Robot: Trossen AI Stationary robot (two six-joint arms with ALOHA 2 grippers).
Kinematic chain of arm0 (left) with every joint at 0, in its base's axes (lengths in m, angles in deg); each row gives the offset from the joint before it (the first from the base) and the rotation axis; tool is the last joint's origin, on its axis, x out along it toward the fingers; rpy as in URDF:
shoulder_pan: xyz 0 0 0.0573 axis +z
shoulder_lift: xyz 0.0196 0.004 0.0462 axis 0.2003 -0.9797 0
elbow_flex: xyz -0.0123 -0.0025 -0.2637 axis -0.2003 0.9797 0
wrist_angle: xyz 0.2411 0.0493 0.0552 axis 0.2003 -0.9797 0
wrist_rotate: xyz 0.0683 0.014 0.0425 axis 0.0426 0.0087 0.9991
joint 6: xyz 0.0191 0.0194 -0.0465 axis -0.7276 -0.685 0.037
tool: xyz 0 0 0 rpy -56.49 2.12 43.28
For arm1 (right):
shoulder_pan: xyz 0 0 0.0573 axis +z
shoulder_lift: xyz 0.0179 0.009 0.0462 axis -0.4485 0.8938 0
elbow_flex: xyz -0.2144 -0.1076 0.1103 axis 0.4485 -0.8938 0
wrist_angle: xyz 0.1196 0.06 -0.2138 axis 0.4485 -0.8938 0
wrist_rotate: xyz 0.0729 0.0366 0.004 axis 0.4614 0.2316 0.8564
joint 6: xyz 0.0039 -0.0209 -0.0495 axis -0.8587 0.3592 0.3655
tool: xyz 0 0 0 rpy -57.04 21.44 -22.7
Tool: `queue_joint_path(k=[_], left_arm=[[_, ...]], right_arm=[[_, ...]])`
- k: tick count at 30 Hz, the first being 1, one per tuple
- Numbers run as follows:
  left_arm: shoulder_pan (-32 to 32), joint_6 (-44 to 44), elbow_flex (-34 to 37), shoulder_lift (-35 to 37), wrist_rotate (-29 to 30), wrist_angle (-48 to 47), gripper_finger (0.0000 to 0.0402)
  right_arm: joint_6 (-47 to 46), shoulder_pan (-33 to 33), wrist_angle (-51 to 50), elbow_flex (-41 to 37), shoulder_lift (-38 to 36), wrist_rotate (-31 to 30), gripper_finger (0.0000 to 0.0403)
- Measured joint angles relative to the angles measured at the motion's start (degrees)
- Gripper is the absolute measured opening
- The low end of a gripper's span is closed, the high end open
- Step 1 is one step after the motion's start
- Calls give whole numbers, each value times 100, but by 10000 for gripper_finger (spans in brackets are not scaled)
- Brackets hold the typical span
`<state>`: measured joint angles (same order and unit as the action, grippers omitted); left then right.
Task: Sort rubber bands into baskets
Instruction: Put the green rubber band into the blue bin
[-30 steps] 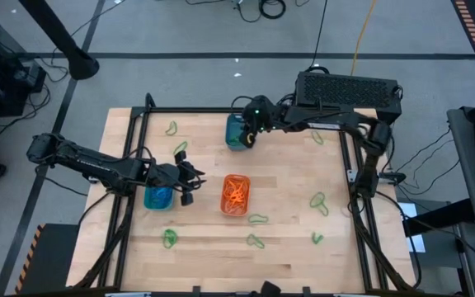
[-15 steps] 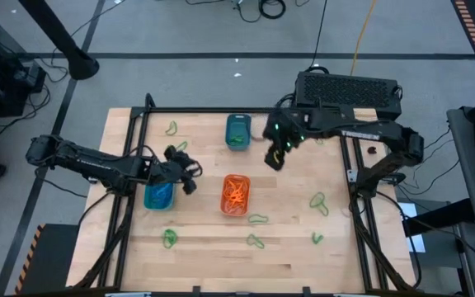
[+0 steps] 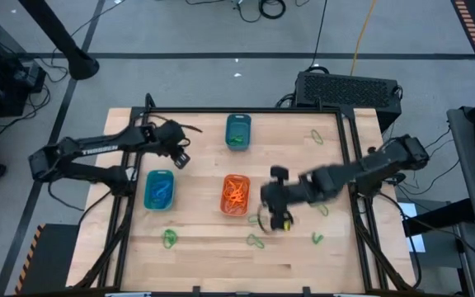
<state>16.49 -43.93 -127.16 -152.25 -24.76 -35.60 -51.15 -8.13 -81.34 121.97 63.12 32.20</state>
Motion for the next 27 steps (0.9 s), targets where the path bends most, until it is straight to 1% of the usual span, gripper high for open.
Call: queue_joint_path(k=[3, 5, 9, 12, 16, 20, 27], left_arm=[[430, -135, 4, -370, -12, 13, 125], [614, -231, 4, -619, -75, 66, 125], [783, -354, 7, -1110, -224, 49, 125], [860, -398, 7, -1393, -222, 98, 125], [923, -439, 9, -1653, -220, 342, 125], [966, -536, 9, -1851, -199, 551, 125], [1032, -581, -9, -2035, -207, 582, 125]], right_arm=[[113, 662, 416, -173, 7, -506, 134], [295, 1014, 795, -316, 5, -728, 134], [842, 1375, 921, -397, 10, -854, 134], [885, 1473, 947, -393, -7, -1000, 134], [887, 1445, 949, -393, -17, -1135, 134], [883, 1406, 947, -393, -17, -1135, 134], [851, 1406, 947, -389, -17, -1128, 134]])
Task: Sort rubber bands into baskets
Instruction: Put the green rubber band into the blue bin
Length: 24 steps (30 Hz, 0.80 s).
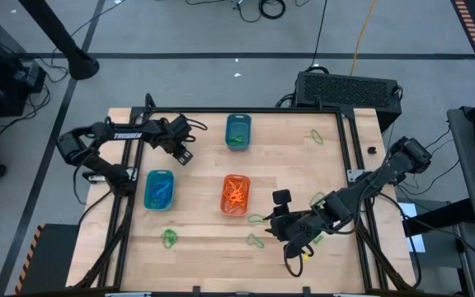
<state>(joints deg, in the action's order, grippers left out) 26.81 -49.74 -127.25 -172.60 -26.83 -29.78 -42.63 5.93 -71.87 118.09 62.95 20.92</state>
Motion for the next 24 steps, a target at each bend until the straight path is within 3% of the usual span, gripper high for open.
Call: queue_joint_path(k=[12, 19, 24], left_arm=[[-24, -2, 2, -7, -533, -92, 119], [-37, -142, 7, -9, -608, -81, 15], [-69, -249, -118, -26, -470, -155, 6]], right_arm=[[33, 0, -2, 1, 0, 6, 134], [43, 0, -4, 2, 0, 5, 134], [82, 0, -7, 2, 0, 4, 134]])
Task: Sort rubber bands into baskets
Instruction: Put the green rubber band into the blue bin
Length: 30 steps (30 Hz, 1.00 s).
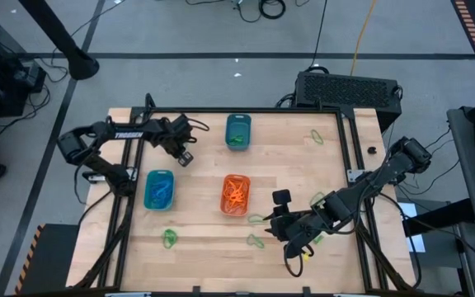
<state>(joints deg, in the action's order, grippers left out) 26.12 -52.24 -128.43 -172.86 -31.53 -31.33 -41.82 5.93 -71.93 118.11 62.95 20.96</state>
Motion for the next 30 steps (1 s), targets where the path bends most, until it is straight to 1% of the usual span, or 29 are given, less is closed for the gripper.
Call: queue_joint_path(k=[5, 11, 16, 20, 24, 30], left_arm=[[-234, 2, -476, 59, -64, 27, 3], [-715, 23, -1172, 59, -66, 110, 2], [-1036, 160, -1607, 67, -64, 715, 2], [-1171, 163, -1784, 52, -61, 1267, 1], [-1194, 199, -2004, -167, -58, 1497, 1], [-1194, 313, -2224, -889, -166, 1914, 1]], right_arm=[[3, 0, -3, 0, -2, 0, 134], [22, 0, -17, 0, -2, -1, 134], [103, 0, -19, 0, -2, -2, 134], [105, 0, -18, 0, -4, -2, 134], [120, -2, -20, 0, -4, -4, 134], [149, -42, -21, 0, -4, -18, 134]])
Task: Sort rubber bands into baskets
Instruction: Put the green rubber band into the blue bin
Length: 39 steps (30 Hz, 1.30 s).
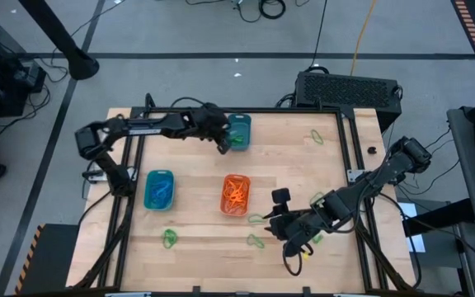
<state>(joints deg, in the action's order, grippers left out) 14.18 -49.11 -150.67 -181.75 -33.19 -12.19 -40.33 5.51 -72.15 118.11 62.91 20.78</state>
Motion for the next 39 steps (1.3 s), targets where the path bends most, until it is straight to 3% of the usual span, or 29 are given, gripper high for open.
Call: queue_joint_path(k=[10, 23, 29, 34, 39], left_arm=[[20, -4, -417, -768, 7, 422, 8], [22, -13, -444, -809, -2, 605, 56], [34, -9, -444, -790, -59, 335, 98], [141, -12, -445, -480, -37, -55, 104], [199, -220, -446, 14, 20, -1111, 105]], right_arm=[[2, 0, -29, 0, -2, 0, 134], [4, 0, -38, 0, -2, -2, 134], [3, -32, -38, 0, 0, 7, 134], [4, -83, -38, 0, 0, 9, 134], [2, -98, -42, 0, 7, 18, 134]])
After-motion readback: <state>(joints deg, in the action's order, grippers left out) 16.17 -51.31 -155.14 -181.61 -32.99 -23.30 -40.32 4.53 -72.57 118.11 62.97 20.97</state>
